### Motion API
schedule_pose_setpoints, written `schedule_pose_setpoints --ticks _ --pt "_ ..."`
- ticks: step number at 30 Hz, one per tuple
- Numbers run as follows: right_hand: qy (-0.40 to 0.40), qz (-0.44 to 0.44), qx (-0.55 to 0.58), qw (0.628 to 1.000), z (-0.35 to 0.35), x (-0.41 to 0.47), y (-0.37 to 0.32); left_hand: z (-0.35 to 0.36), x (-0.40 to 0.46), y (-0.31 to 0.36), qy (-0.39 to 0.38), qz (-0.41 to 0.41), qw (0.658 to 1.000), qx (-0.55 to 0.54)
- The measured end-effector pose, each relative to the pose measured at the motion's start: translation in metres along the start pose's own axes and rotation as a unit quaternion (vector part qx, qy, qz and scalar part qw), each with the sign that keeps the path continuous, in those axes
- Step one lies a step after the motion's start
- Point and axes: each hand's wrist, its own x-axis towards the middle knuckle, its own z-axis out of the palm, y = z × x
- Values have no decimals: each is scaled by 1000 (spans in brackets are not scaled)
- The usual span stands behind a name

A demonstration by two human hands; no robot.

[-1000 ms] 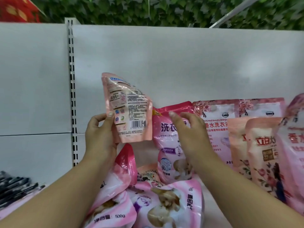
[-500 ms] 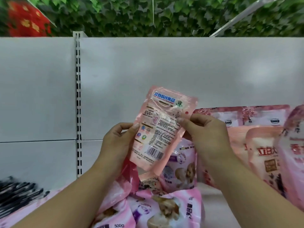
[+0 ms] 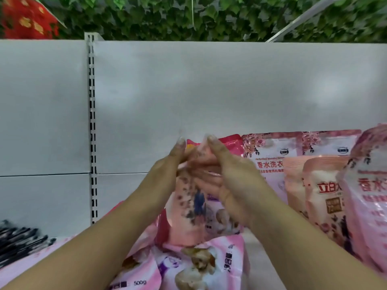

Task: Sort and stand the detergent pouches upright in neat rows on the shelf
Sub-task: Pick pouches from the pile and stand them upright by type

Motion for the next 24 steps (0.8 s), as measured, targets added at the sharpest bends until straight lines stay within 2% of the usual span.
schedule_pose_setpoints --ticks 1,3,5,7,9,11,13,15,21,24 --pt "-31 47 -26 998 4 -2 3 -1 0 -1 -14 -27 999 -20" --pt "-51 89 -39 994 5 -2 7 -2 -1 -3 11 -52 998 -46" --pt "-1 67 -24 997 2 0 6 -3 0 -6 75 -62 994 -58" --pt "84 20 -88 992 -4 4 4 -3 2 -7 119 -78 987 -76" --pt "127 5 -158 979 -10 6 8 -4 3 -6 149 -91 980 -98" --pt "95 54 -152 982 -11 8 12 -6 2 -4 171 -88 975 -115" --pt "33 146 -86 985 -9 8 11 -6 0 -1 181 -72 973 -125" --pt "15 195 -49 979 -11 8 9 -4 -2 -1 189 -69 971 -126" --pt "116 119 6 986 -18 20 12 1 0 1 94 -88 979 -158" --pt "192 41 -20 980 -27 26 12 4 2 -2 83 -88 989 -88"
